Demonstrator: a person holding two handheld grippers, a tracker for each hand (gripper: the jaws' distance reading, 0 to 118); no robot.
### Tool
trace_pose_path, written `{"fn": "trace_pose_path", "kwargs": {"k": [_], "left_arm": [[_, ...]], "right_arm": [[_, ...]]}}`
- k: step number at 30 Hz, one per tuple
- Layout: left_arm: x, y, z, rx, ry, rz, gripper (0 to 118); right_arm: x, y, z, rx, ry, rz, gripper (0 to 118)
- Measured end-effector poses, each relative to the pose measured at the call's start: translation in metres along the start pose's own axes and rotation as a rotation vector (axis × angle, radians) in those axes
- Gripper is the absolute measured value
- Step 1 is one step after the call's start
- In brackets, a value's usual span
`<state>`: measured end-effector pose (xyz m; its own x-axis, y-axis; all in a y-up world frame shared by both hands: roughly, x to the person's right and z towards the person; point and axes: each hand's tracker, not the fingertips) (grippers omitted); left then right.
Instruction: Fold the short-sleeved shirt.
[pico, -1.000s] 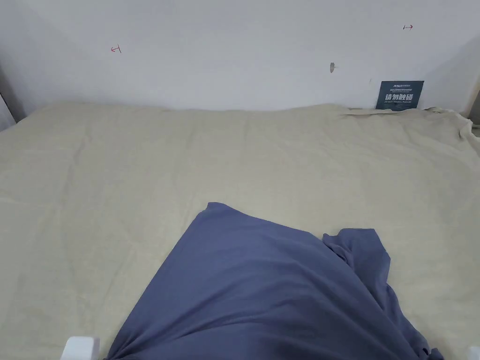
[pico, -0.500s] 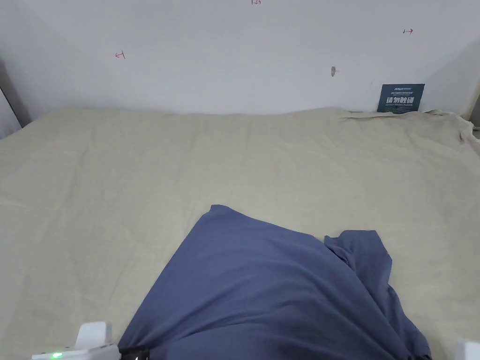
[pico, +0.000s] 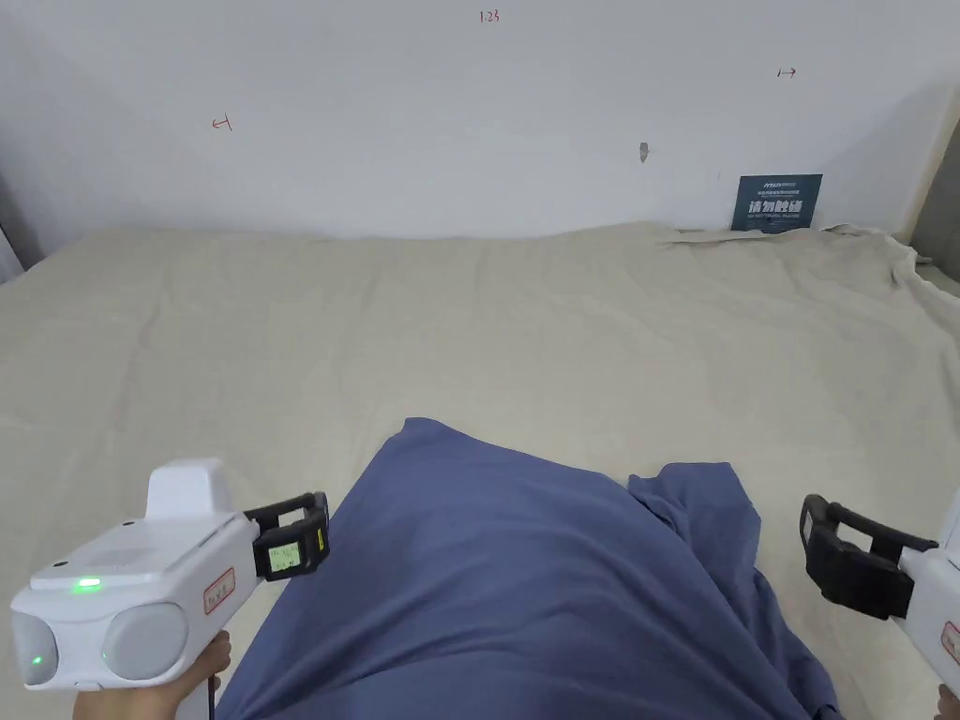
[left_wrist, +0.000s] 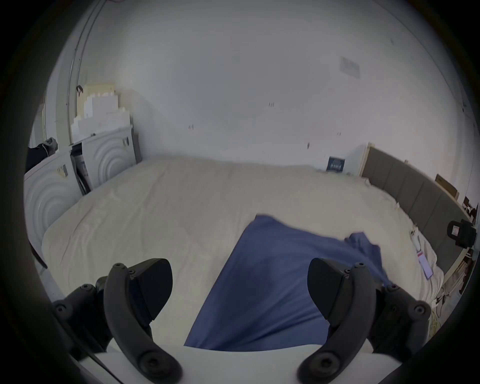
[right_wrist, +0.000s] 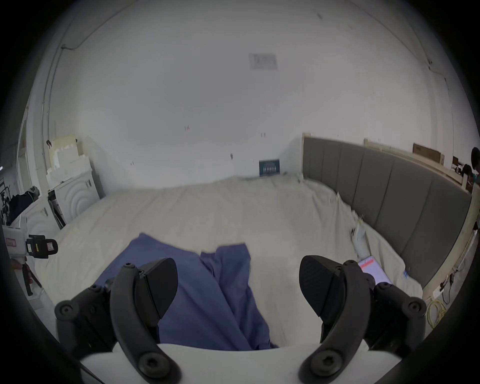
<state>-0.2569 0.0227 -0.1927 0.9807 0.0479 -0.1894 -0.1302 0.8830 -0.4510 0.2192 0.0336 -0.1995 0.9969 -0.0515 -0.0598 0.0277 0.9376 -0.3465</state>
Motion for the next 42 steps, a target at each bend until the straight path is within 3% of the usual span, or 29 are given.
{"fn": "trace_pose_path", "kwargs": {"k": [2, 3, 5, 6, 7, 8, 9, 19, 31, 32, 33, 36, 37, 42], "left_arm": [[0.007, 0.005, 0.003, 0.051, -0.019, 0.013, 105], [0.01, 0.006, 0.004, 0.068, -0.035, 0.006, 95], [0.018, 0.007, 0.004, 0.094, -0.047, -0.011, 65], [0.021, 0.006, 0.003, 0.101, -0.052, -0.019, 36], [0.024, 0.006, 0.002, 0.098, -0.064, -0.026, 17], [0.026, 0.007, 0.0, 0.092, -0.1, -0.031, 3], [0.029, 0.006, -0.002, 0.094, -0.115, -0.026, 0], [0.039, 0.017, -0.068, -0.033, -0.156, -0.056, 0], [0.046, 0.065, -0.261, -0.311, -0.179, -0.122, 1], [0.046, 0.066, -0.279, -0.356, -0.179, -0.111, 9], [0.047, 0.068, -0.297, -0.391, -0.168, -0.109, 27], [0.051, 0.063, -0.339, -0.473, -0.131, -0.139, 96], [0.053, 0.061, -0.35, -0.486, -0.109, -0.161, 101], [0.062, 0.049, -0.395, -0.545, -0.086, -0.216, 101]], "right_arm": [[-0.004, 0.005, 0.004, 0.027, -0.012, 0.025, 96], [-0.006, 0.006, 0.006, 0.039, -0.019, 0.038, 89], [-0.012, 0.01, 0.01, 0.056, -0.029, 0.05, 64], [-0.013, 0.01, 0.011, 0.063, -0.035, 0.055, 40], [-0.014, 0.01, 0.012, 0.068, -0.041, 0.055, 20], [-0.01, 0.009, 0.008, 0.071, -0.043, 0.056, 5], [-0.01, 0.008, 0.007, 0.081, -0.047, 0.053, 1], [-0.007, 0.011, -0.014, 0.058, -0.039, 0.031, 0], [0.006, 0.008, -0.087, -0.023, -0.077, 0.031, 0], [0.007, 0.006, -0.091, -0.031, -0.081, 0.03, 0], [0.008, 0.005, -0.096, -0.042, -0.089, 0.031, 0], [0.009, 0.003, -0.108, -0.063, -0.103, 0.028, 0], [0.01, 0.002, -0.11, -0.068, -0.106, 0.025, 0], [0.012, -0.006, -0.119, -0.093, -0.124, 0.033, 0]]}}
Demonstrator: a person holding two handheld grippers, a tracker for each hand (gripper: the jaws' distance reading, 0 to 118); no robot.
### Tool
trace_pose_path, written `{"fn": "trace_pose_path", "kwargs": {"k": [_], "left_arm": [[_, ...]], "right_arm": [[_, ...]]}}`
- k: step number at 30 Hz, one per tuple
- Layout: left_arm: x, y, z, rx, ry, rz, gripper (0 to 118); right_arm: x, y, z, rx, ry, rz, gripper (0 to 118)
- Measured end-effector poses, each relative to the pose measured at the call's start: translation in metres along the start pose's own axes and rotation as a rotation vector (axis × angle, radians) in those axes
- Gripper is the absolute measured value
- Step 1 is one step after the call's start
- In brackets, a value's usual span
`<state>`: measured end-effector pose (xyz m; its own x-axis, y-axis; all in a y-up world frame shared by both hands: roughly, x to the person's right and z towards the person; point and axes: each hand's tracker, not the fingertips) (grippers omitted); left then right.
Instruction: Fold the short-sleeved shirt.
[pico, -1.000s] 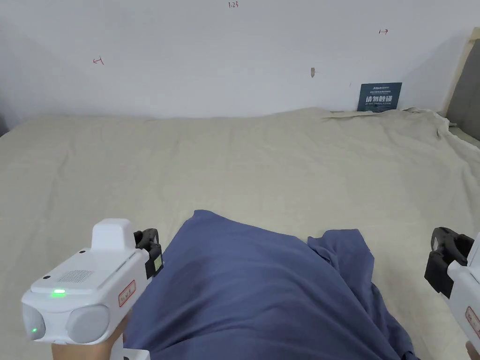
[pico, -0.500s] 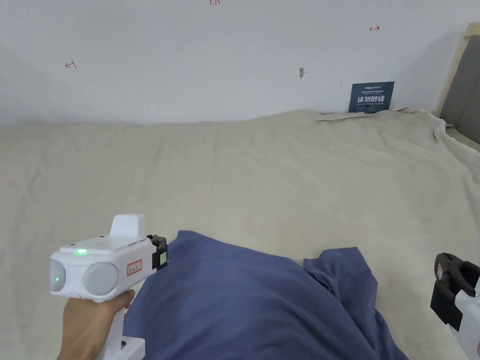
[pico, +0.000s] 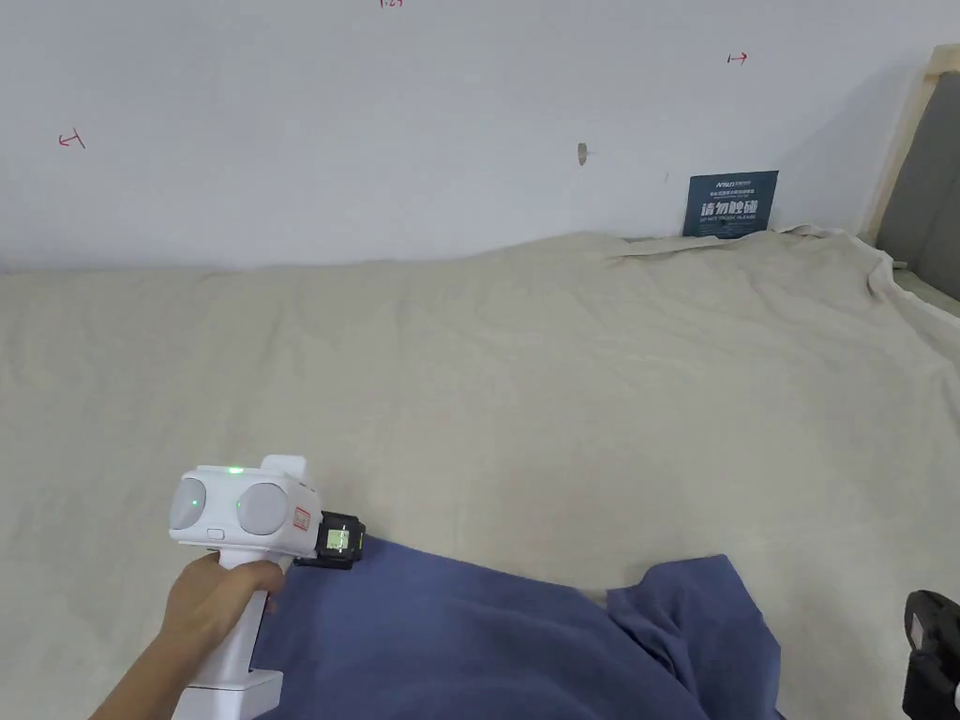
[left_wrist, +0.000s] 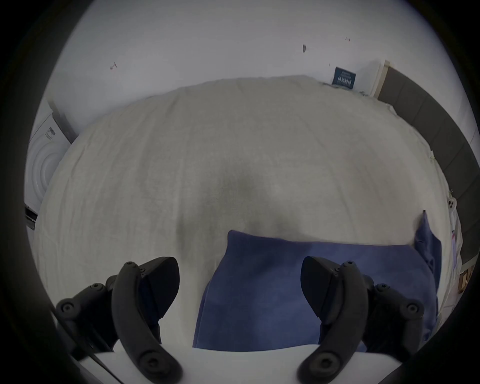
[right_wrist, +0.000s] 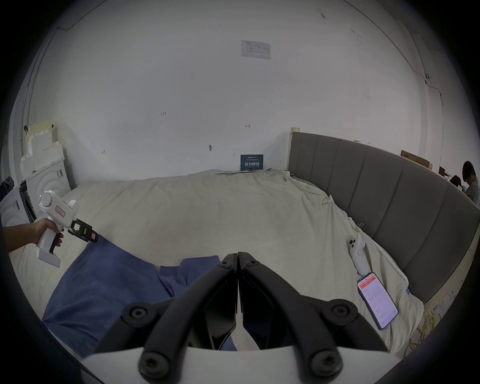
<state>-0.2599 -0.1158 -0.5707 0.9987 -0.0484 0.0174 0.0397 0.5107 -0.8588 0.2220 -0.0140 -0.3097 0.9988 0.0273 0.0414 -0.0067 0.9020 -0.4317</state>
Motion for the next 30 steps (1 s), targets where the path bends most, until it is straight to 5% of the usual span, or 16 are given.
{"fn": "trace_pose_path", "kwargs": {"k": [2, 4, 8, 9, 21, 22, 23, 24, 26, 30], "left_arm": [[0.003, 0.0, -0.014, -0.011, 0.02, -0.01, 98], [0.006, -0.002, -0.027, -0.039, 0.019, 0.002, 81], [0.008, -0.009, -0.03, -0.034, -0.031, 0.083, 36], [0.008, -0.009, -0.028, -0.035, -0.03, 0.076, 11], [0.009, -0.034, 0.068, 0.123, -0.136, 0.037, 4], [0.006, -0.038, 0.076, 0.131, -0.14, 0.037, 4], [0.003, -0.041, 0.085, 0.144, -0.142, 0.034, 4], [0.001, -0.044, 0.09, 0.151, -0.145, 0.035, 4], [-0.003, -0.05, 0.103, 0.161, -0.142, 0.042, 4], [-0.009, -0.061, 0.124, 0.186, -0.155, 0.06, 4]], "right_arm": [[0.001, -0.003, -0.002, -0.014, -0.006, -0.003, 0], [0.001, -0.005, 0.0, -0.024, -0.012, -0.001, 0], [0.003, -0.002, -0.007, -0.045, -0.019, -0.001, 0], [0.004, -0.002, -0.007, -0.05, -0.018, -0.004, 0], [0.018, -0.001, -0.081, -0.237, 0.108, -0.059, 4], [0.016, -0.003, -0.089, -0.239, 0.112, -0.066, 15], [0.015, -0.005, -0.1, -0.279, 0.116, -0.079, 35], [0.014, -0.007, -0.111, -0.319, 0.13, -0.076, 67], [0.006, -0.015, -0.128, -0.375, 0.122, -0.059, 102], [-0.012, -0.03, -0.158, -0.459, 0.116, 0.006, 106]]}}
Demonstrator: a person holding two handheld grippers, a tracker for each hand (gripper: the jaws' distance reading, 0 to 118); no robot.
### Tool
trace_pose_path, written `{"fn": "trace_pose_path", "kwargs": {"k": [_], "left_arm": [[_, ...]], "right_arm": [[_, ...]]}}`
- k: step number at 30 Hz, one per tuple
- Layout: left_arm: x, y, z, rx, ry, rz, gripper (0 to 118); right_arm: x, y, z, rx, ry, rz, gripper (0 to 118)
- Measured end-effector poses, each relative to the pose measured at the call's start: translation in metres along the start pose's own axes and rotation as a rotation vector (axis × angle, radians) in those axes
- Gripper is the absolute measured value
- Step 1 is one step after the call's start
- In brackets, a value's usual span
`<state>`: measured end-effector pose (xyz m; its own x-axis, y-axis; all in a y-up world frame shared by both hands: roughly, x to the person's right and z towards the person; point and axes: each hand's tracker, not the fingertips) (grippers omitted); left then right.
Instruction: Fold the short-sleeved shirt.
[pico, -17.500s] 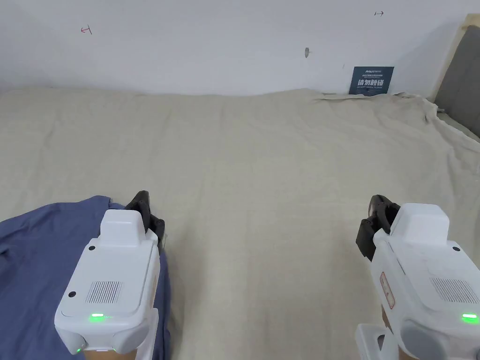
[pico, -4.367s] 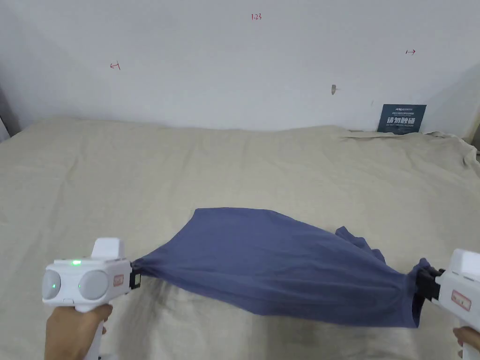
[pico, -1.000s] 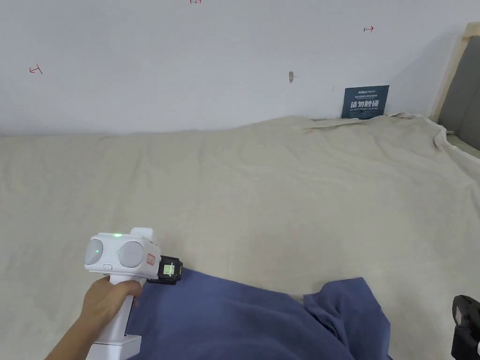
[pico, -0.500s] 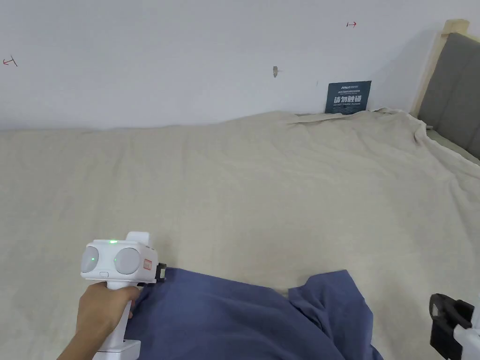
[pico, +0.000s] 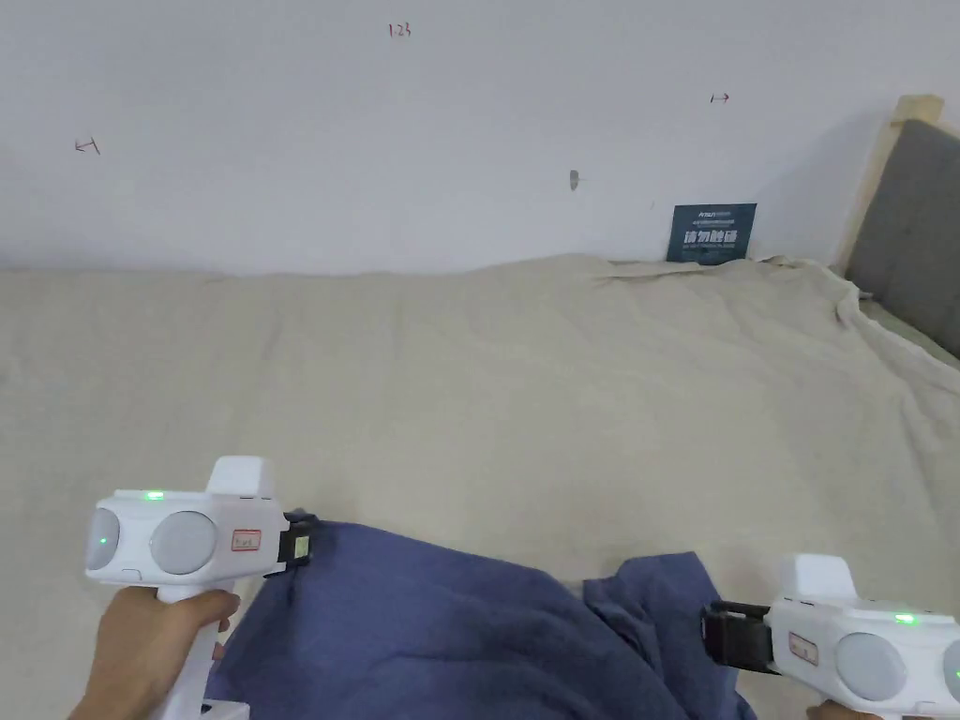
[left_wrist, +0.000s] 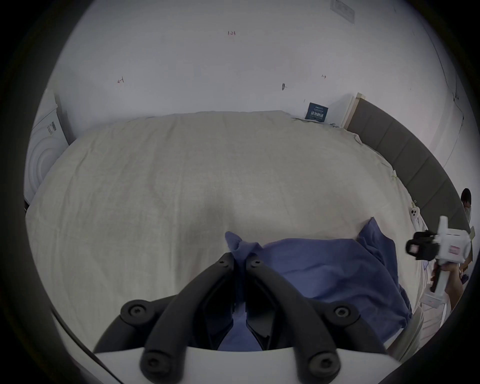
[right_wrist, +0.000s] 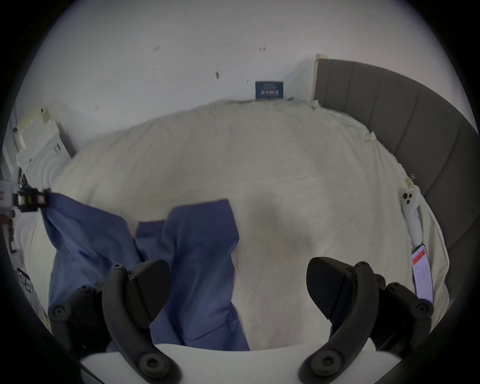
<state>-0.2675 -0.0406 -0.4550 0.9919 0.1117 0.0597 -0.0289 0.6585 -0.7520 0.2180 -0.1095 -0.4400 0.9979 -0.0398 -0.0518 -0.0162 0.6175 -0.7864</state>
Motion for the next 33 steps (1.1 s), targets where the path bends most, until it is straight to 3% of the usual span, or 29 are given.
{"fn": "trace_pose_path", "kwargs": {"k": [3, 4, 5, 7, 8, 20, 33], "left_arm": [[-0.003, -0.003, 0.009, 0.007, 0.002, 0.002, 4], [-0.004, -0.005, 0.011, 0.01, 0.004, 0.008, 4], [-0.005, -0.006, 0.013, 0.012, 0.004, 0.018, 4], [-0.008, -0.008, 0.013, 0.014, 0.006, 0.032, 4], [-0.009, -0.009, 0.014, 0.014, 0.008, 0.035, 4], [-0.016, -0.015, 0.028, 0.031, 0.045, 0.068, 4], [-0.036, 0.046, 0.115, 0.232, 0.11, 0.105, 4]], "right_arm": [[-0.01, 0.0, -0.024, -0.07, 0.017, -0.01, 105], [-0.018, -0.003, -0.021, -0.075, 0.012, -0.011, 101], [-0.021, -0.005, -0.024, -0.087, 0.009, -0.013, 89], [-0.024, -0.007, -0.027, -0.1, 0.022, -0.032, 25], [-0.03, -0.011, -0.016, -0.097, 0.019, -0.037, 0], [-0.018, 0.012, 0.069, 0.093, 0.075, -0.016, 0], [0.006, 0.127, 0.191, 0.486, 0.09, 0.029, 0]]}}
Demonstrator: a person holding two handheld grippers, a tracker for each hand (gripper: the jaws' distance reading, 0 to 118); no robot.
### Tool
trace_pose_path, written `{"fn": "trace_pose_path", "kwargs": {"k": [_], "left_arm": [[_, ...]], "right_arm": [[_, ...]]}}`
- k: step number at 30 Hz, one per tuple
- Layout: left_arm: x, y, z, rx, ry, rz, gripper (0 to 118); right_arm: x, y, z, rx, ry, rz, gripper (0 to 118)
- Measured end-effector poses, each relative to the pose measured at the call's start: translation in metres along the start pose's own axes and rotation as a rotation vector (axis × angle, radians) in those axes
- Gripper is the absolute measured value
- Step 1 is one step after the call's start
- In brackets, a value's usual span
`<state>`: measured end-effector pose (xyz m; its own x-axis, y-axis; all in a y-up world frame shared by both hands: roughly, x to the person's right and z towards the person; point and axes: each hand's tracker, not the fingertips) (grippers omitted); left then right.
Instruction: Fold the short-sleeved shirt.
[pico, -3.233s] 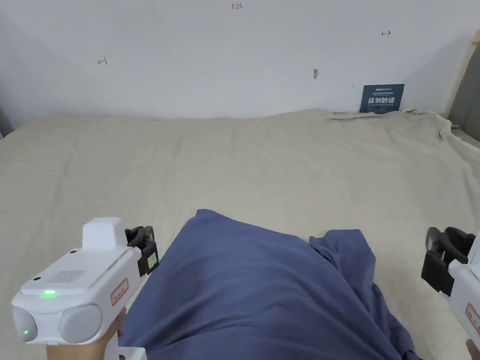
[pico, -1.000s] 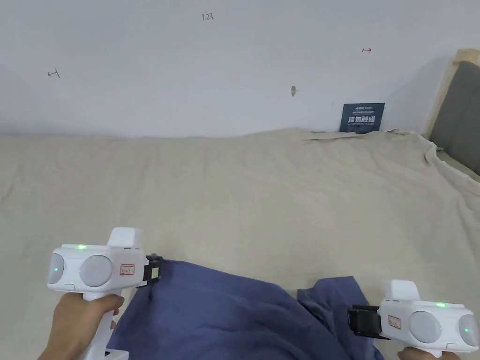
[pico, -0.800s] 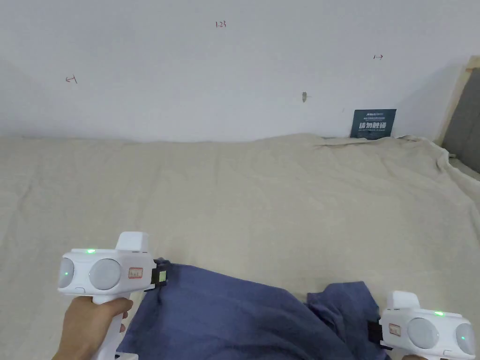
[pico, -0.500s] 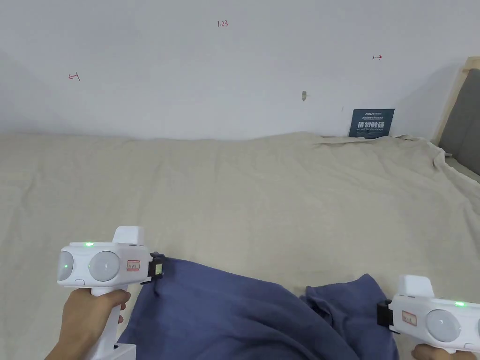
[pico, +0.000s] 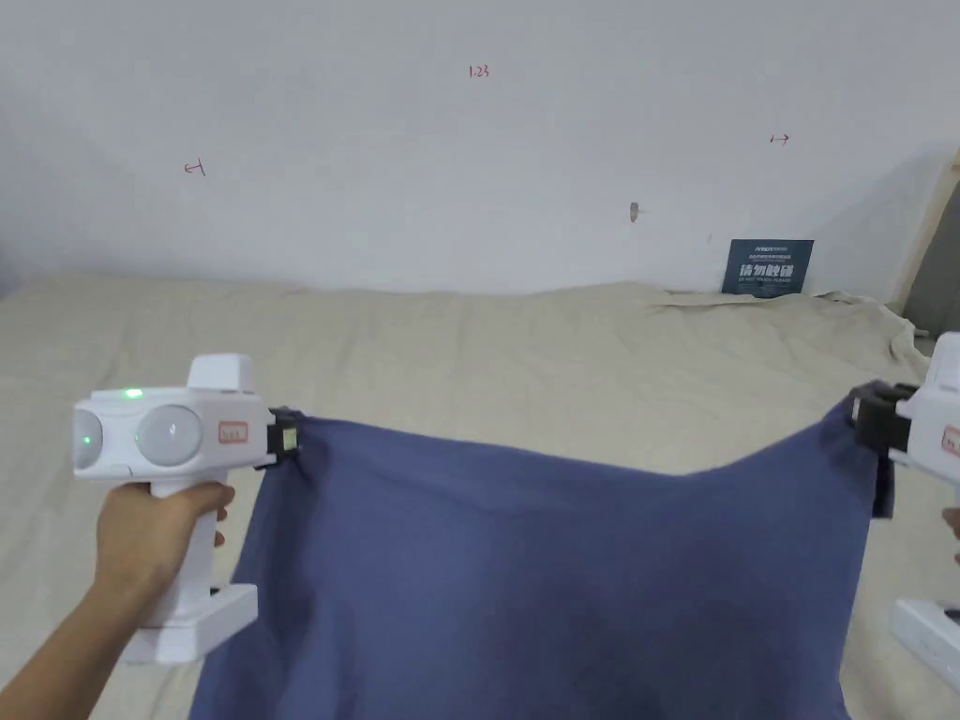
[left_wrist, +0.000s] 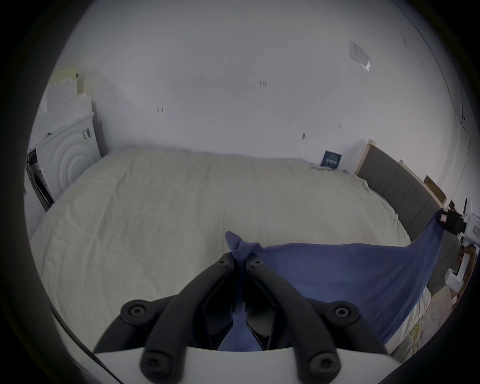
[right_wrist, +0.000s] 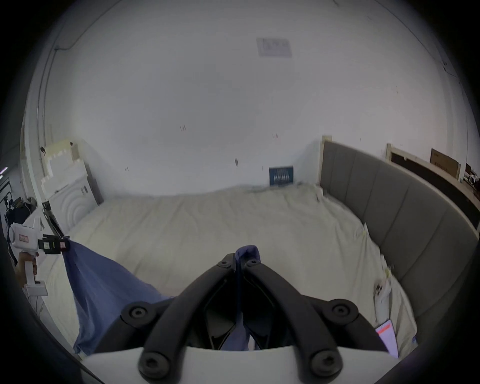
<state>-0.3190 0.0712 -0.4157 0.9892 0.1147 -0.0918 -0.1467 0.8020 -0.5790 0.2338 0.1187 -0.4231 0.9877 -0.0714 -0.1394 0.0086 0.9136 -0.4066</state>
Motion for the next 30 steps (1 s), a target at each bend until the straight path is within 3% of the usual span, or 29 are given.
{"fn": "trace_pose_path", "kwargs": {"k": [11, 14, 17, 24, 30], "left_arm": [[0.001, 0.146, 0.082, 0.278, 0.094, -0.055, 4], [0.004, 0.179, 0.096, 0.312, 0.108, -0.067, 4], [0.01, 0.205, 0.109, 0.36, 0.138, -0.105, 4], [0.016, 0.236, 0.124, 0.432, 0.155, -0.128, 4], [0.012, 0.219, 0.092, 0.399, 0.152, -0.12, 4]], "right_arm": [[-0.02, 0.131, 0.004, 0.277, -0.002, 0.057, 0], [-0.027, 0.163, 0.008, 0.348, -0.027, 0.107, 0], [-0.03, 0.193, 0.011, 0.396, -0.017, 0.1, 0], [-0.039, 0.243, 0.029, 0.503, -0.035, 0.13, 0], [-0.038, 0.221, 0.013, 0.496, -0.01, 0.169, 0]]}}
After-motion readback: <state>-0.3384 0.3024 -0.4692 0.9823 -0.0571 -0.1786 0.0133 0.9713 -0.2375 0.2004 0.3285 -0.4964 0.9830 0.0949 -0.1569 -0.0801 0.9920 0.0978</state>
